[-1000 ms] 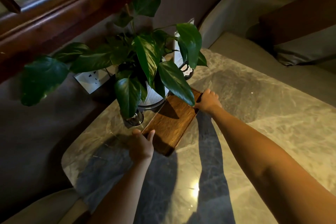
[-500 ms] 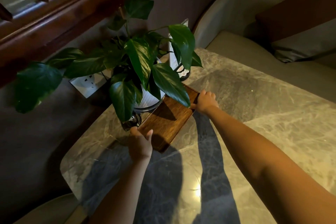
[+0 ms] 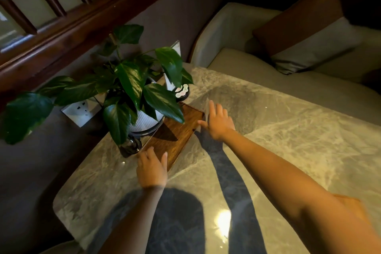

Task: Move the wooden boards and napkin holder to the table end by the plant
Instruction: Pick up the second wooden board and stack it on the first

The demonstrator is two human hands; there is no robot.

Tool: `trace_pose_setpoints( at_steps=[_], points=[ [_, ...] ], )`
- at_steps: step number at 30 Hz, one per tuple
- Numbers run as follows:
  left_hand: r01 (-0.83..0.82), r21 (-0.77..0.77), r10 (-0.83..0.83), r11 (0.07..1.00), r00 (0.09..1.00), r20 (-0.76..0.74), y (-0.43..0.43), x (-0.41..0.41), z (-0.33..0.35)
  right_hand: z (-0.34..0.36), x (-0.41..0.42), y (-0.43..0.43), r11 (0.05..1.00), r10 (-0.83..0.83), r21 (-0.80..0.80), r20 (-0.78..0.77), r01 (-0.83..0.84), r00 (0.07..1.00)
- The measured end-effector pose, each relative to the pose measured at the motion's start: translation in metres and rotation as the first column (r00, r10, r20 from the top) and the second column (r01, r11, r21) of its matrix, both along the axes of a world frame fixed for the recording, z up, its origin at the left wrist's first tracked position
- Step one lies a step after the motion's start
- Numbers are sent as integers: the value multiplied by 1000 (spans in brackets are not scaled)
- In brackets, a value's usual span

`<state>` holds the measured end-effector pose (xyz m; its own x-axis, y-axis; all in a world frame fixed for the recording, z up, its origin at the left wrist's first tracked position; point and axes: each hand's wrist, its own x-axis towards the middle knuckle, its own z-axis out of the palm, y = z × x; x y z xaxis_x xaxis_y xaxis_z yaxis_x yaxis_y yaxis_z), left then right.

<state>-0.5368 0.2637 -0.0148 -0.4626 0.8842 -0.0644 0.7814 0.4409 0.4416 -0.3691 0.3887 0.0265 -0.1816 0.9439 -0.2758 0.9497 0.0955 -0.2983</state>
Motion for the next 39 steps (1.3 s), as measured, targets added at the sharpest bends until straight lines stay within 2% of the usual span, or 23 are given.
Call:
trace_pose_setpoints(
  at_steps=[4, 9, 15, 20, 24, 27, 32, 39],
  points=[
    [179, 12, -177, 984, 980, -96, -2, 37, 10, 21, 43, -24, 997, -25, 76, 31, 23, 999],
    [308, 13, -306, 951, 949, -71, -16, 100, 19, 36, 113, -63, 989, -121, 90, 51, 116, 991],
    [449, -69, -452, 891, 890, -58, -54, 181, 27, 41, 201, -120, 966, -248, 88, 82, 241, 965],
    [507, -132, -513, 852, 858, -17, -94, 234, 21, 34, 268, -166, 946, -324, 51, 107, 320, 940],
    [506, -173, -518, 845, 854, -33, -133, 275, 14, 23, 312, -197, 937, -348, 9, 119, 350, 930],
    [477, -184, -491, 859, 870, -35, -162, 302, 8, 12, 336, -212, 948, -311, -26, 141, 318, 940],
    [408, -285, -428, 867, 904, -10, -199, 339, 3, -4, 357, -218, 959, -234, -123, 165, 256, 958],
    [327, -353, -334, 877, 942, 43, -239, 364, -3, -22, 358, -206, 955, -159, -242, 83, 174, 984]
  ],
)
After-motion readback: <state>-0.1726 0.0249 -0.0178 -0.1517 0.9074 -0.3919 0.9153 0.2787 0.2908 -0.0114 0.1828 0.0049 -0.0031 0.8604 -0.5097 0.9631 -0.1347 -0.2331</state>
